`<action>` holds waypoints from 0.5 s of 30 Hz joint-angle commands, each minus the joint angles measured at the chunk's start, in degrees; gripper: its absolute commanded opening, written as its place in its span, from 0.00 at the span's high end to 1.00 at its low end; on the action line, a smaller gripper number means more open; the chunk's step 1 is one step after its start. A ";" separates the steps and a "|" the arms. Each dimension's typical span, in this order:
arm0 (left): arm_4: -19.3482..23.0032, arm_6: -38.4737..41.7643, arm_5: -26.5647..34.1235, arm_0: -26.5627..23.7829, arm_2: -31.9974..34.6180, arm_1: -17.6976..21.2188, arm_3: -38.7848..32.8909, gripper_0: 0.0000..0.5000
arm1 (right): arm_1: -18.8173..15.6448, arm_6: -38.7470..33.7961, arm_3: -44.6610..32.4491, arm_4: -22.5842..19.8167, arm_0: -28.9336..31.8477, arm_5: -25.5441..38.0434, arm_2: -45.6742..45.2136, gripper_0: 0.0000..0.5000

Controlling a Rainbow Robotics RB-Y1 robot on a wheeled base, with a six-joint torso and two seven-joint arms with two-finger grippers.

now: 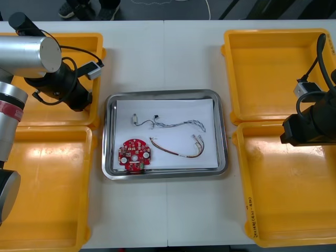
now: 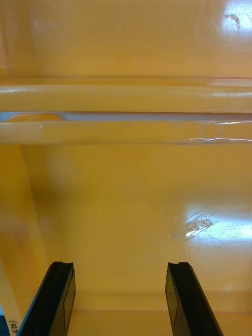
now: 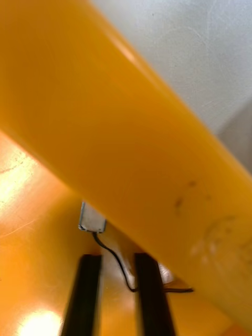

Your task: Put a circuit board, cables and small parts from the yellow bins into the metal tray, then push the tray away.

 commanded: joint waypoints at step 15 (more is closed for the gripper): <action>2.24 3.02 2.06 1.07 3.56 1.37 -3.27 1.00 | 0.01 -2.52 -1.64 0.29 0.44 0.25 -1.63 0.00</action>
